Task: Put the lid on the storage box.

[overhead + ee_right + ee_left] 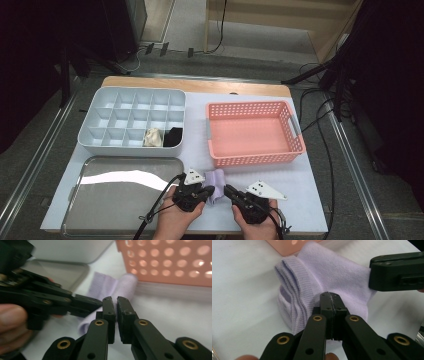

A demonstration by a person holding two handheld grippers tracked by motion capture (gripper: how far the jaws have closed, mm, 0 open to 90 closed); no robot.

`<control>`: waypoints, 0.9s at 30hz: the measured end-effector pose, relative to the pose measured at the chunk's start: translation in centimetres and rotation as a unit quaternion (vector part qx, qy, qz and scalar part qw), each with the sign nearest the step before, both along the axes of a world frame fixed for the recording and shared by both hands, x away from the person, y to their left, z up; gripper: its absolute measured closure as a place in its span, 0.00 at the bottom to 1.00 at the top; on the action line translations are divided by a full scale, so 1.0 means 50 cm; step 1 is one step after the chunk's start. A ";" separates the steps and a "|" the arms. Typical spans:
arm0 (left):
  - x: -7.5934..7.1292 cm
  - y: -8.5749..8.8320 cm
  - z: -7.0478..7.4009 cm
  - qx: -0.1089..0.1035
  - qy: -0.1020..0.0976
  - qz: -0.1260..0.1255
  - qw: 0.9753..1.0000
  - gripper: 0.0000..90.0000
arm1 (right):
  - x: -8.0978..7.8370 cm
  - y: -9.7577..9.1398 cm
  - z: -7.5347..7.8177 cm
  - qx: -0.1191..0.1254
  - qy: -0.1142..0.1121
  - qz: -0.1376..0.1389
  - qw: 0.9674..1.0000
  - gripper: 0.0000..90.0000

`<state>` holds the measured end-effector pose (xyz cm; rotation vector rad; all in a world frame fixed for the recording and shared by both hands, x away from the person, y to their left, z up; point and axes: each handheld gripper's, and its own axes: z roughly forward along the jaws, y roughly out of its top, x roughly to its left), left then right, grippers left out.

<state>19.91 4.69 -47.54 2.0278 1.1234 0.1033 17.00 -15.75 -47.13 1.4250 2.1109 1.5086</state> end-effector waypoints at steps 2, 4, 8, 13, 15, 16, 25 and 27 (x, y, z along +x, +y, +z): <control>0.000 0.000 -0.001 -0.002 0.002 0.002 1.000 1.00 | 0.000 0.006 0.002 0.015 0.000 0.011 1.000 0.96; 0.001 0.001 -0.001 -0.003 0.004 0.002 1.000 1.00 | -0.003 0.015 0.004 0.023 -0.002 0.017 1.000 0.96; 0.005 0.006 0.000 -0.014 0.016 0.002 1.000 0.99 | -0.007 0.035 0.004 0.015 -0.009 0.030 0.999 0.96; 0.001 0.017 0.015 -0.017 0.011 -0.003 1.000 0.87 | -0.009 0.036 0.004 -0.003 -0.020 0.021 1.000 0.96; 0.001 0.021 0.020 -0.019 0.010 -0.006 1.000 0.87 | -0.007 0.028 0.006 -0.001 -0.020 0.014 1.000 0.96; 0.001 0.024 0.022 -0.016 0.007 -0.006 1.000 0.87 | -0.006 0.024 0.006 -0.001 -0.019 0.011 1.000 0.96; 0.008 -0.003 0.000 -0.013 0.023 -0.012 1.000 0.96 | 0.010 -0.022 0.007 0.004 -0.009 -0.019 1.000 0.96; 0.011 -0.005 -0.004 -0.015 0.021 -0.010 1.000 0.98 | 0.013 -0.023 0.000 0.010 0.007 -0.019 1.000 0.90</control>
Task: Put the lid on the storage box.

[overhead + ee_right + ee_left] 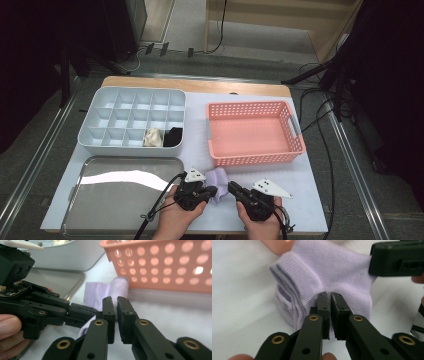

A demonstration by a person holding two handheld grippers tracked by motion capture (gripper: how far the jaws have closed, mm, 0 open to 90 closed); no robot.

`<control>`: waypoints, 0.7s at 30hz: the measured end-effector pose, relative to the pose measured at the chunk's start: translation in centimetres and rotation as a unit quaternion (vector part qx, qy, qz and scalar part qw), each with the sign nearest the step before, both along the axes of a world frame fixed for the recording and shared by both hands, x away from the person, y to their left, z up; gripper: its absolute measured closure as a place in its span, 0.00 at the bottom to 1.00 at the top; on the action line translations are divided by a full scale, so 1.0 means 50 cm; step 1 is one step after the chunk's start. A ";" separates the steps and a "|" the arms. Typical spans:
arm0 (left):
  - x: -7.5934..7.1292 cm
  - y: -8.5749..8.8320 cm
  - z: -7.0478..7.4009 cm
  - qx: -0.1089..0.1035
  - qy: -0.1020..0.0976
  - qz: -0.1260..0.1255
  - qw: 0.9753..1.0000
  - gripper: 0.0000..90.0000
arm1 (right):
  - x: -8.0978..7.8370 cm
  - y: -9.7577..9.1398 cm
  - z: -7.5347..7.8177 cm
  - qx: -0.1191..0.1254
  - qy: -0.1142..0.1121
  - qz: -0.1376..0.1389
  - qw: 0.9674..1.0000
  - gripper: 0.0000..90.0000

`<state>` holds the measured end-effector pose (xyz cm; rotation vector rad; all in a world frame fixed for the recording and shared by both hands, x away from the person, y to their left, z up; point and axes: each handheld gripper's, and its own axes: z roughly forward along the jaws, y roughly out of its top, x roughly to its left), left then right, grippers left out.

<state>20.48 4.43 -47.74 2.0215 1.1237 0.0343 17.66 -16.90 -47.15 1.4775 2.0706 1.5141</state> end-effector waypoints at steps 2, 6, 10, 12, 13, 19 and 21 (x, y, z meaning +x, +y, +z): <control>0.000 -0.001 0.000 0.003 0.001 0.001 1.000 0.99 | 0.005 -0.001 -0.009 -0.003 0.015 -0.010 1.000 0.76; -0.004 -0.004 0.000 0.013 -0.011 0.000 1.000 0.99 | 0.010 -0.010 -0.021 0.013 0.033 -0.049 0.998 0.61; -0.005 -0.006 0.000 0.015 -0.014 -0.001 1.000 1.00 | 0.020 -0.002 -0.038 0.028 0.072 -0.046 0.996 0.65; -0.004 -0.006 0.000 0.015 -0.012 0.000 1.000 1.00 | 0.021 0.000 -0.044 0.041 0.085 -0.034 0.995 0.82; -0.004 -0.006 0.000 0.015 -0.012 0.001 1.000 1.00 | 0.019 0.002 -0.043 0.036 0.078 -0.036 0.996 0.90; -0.003 -0.008 -0.001 0.010 -0.004 0.011 1.000 1.00 | -0.005 0.020 -0.014 0.036 0.017 -0.004 0.999 0.94; -0.002 -0.007 -0.001 0.008 -0.001 0.011 1.000 1.00 | -0.014 0.039 -0.007 0.015 -0.002 0.013 1.000 0.94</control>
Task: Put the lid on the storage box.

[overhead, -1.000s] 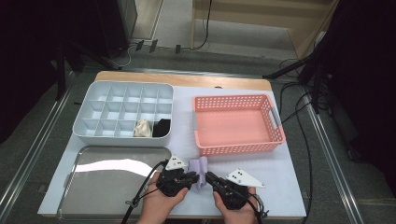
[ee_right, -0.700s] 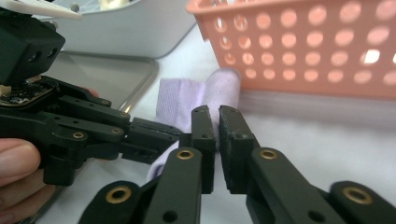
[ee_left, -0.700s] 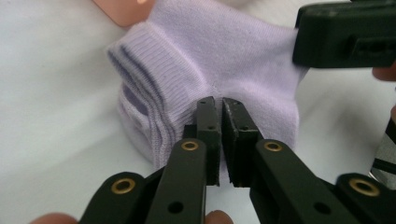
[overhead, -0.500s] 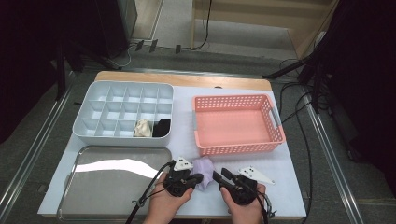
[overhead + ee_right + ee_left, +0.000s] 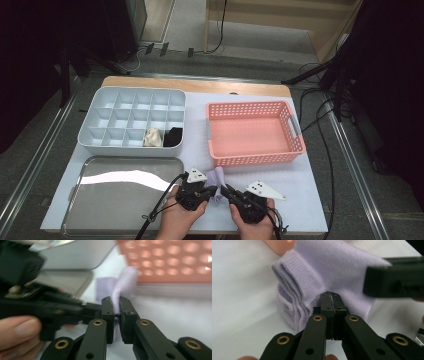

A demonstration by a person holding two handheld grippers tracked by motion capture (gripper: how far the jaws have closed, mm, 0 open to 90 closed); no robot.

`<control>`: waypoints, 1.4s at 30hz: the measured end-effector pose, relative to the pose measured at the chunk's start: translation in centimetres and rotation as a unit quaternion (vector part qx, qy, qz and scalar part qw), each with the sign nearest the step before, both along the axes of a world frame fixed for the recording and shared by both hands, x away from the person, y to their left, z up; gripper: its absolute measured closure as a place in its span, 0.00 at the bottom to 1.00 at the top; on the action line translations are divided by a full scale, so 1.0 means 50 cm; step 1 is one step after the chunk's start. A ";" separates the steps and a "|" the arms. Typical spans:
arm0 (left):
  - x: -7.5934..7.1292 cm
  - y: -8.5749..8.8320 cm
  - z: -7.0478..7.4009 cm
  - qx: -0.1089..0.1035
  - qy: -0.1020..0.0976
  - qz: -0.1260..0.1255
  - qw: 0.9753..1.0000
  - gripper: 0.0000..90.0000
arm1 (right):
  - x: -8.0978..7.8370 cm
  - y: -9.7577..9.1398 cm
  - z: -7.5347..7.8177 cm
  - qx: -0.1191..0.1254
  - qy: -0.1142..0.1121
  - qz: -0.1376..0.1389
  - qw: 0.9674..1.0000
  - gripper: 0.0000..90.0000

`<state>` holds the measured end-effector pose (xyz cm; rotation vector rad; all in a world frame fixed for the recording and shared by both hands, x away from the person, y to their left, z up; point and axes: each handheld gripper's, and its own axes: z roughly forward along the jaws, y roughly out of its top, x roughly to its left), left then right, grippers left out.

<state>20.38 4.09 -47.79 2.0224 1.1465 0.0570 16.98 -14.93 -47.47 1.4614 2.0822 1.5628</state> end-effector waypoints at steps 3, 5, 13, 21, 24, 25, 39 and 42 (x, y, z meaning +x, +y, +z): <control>0.002 0.004 -0.001 -0.006 0.007 0.000 1.000 1.00 | -0.006 0.018 0.001 -0.017 -0.017 0.008 1.000 0.94; 0.003 0.004 -0.001 -0.008 0.007 0.000 1.000 1.00 | -0.009 0.024 -0.001 -0.021 -0.017 0.009 1.000 0.94; 0.008 0.031 0.017 -0.028 0.024 -0.016 0.999 0.87 | -0.013 0.023 -0.002 -0.031 -0.025 0.008 0.999 0.94; -0.002 0.067 0.046 -0.035 -0.022 0.003 0.999 0.79 | -0.009 0.023 -0.004 -0.044 -0.023 0.001 0.999 0.94; 0.011 0.087 0.039 -0.036 -0.014 0.027 0.999 0.79 | -0.008 0.017 -0.002 -0.046 -0.026 -0.003 0.999 0.94; 0.013 0.089 0.034 -0.034 -0.012 0.029 0.999 0.79 | -0.008 0.016 -0.002 -0.045 -0.027 -0.002 0.999 0.94; 0.023 0.079 0.006 -0.050 0.034 0.010 0.998 0.90 | -0.012 0.056 -0.016 -0.063 -0.032 0.035 0.997 0.94; 0.028 0.085 0.005 -0.056 0.042 0.011 0.997 0.90 | -0.016 0.069 -0.022 -0.073 -0.038 0.041 0.996 0.93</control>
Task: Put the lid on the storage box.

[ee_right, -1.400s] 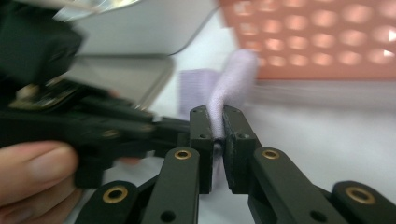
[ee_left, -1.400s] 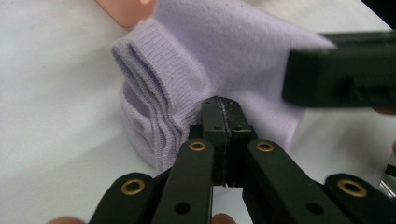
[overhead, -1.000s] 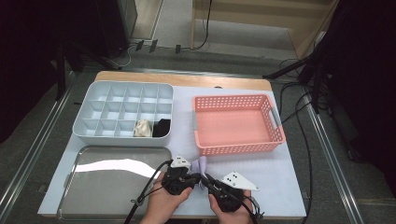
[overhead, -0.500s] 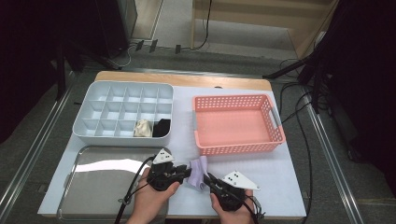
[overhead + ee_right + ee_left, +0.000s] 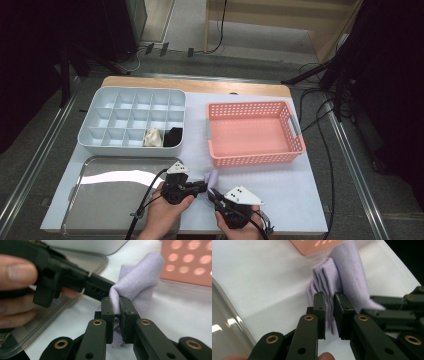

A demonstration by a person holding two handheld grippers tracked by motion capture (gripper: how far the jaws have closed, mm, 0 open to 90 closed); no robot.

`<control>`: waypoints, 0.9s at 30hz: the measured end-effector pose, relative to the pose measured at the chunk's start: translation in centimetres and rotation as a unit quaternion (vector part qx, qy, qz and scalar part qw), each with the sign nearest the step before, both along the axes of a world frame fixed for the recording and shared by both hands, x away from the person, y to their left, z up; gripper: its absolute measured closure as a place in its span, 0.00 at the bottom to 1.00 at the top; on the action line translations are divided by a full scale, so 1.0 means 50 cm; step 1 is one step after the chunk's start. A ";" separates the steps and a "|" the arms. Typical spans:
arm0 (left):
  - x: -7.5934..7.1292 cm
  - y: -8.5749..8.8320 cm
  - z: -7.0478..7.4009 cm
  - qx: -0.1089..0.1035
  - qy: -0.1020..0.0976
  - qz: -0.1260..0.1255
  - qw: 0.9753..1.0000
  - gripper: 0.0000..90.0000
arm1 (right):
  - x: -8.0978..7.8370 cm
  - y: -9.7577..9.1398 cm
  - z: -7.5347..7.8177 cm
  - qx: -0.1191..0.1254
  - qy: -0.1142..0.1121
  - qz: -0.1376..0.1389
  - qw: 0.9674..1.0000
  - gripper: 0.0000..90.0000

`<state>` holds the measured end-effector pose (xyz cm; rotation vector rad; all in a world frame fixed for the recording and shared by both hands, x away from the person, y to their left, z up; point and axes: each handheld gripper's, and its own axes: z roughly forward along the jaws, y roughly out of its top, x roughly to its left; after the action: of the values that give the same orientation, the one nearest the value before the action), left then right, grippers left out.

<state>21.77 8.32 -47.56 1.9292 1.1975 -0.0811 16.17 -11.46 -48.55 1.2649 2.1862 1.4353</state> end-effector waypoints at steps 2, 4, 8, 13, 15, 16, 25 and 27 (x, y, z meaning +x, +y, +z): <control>0.002 0.002 -0.001 -0.004 0.002 0.002 1.000 0.90 | -0.002 0.006 -0.003 -0.005 -0.003 0.001 1.000 0.93; 0.003 0.003 -0.001 -0.007 0.002 0.002 1.000 0.89 | -0.004 0.011 -0.006 -0.006 -0.003 -0.001 1.000 0.93; 0.010 0.011 0.008 -0.018 -0.001 0.013 1.000 0.87 | -0.005 0.015 -0.009 -0.011 -0.009 -0.004 1.000 0.94; 0.013 0.019 0.020 -0.035 -0.009 0.027 0.999 0.78 | -0.004 0.017 -0.011 -0.010 -0.012 -0.007 1.000 0.93; 0.011 0.017 0.020 -0.032 -0.011 0.030 0.999 0.71 | -0.004 0.017 -0.011 -0.009 -0.011 -0.007 1.000 0.93; 0.011 0.016 0.019 -0.032 -0.013 0.033 0.999 0.67 | -0.003 0.017 -0.011 -0.007 -0.010 -0.008 1.000 0.93; 0.016 -0.007 0.022 -0.052 0.003 0.029 0.998 0.49 | -0.002 0.018 -0.013 -0.002 -0.007 -0.012 1.000 0.93; 0.016 -0.014 0.018 -0.034 0.002 0.035 0.999 0.50 | -0.002 0.019 -0.013 -0.002 -0.007 -0.013 1.000 0.93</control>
<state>22.57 7.61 -46.68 1.8272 1.2484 -0.0862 16.07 -10.53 -49.20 1.2747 2.1546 1.4254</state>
